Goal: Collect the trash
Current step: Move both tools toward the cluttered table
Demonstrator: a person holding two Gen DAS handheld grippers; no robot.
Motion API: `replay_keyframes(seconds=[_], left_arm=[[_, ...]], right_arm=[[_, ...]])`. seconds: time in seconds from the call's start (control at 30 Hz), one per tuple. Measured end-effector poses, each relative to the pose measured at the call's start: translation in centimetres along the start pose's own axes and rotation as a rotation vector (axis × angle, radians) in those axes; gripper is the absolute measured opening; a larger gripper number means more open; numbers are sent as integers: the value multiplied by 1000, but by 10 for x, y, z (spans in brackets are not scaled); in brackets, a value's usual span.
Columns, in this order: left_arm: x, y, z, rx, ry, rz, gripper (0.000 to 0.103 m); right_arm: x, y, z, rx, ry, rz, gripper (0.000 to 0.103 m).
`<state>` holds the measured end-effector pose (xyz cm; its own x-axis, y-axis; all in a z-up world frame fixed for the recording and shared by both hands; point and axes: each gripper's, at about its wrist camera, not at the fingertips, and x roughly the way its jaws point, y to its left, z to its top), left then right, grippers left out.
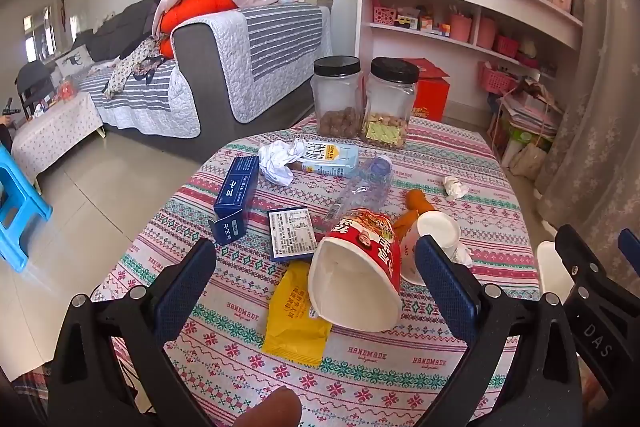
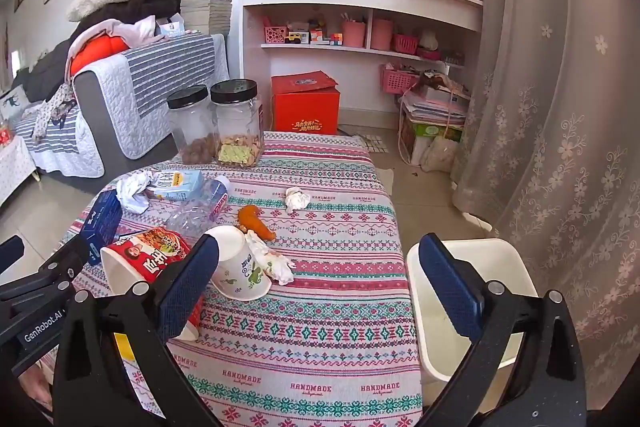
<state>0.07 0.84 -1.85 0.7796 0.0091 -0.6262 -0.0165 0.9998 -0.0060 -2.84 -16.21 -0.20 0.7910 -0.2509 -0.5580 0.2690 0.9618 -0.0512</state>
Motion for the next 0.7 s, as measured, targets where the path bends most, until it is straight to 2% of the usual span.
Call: replay_keyframes(seconds=[0.6,0.7], left_arm=[[0,1,1,0,2,0,97],[0,7,3,-11,8,2,97]], right_arm=[[-1,-1,1,1,2,-2,96],[4,0,0,14,24,17,96]])
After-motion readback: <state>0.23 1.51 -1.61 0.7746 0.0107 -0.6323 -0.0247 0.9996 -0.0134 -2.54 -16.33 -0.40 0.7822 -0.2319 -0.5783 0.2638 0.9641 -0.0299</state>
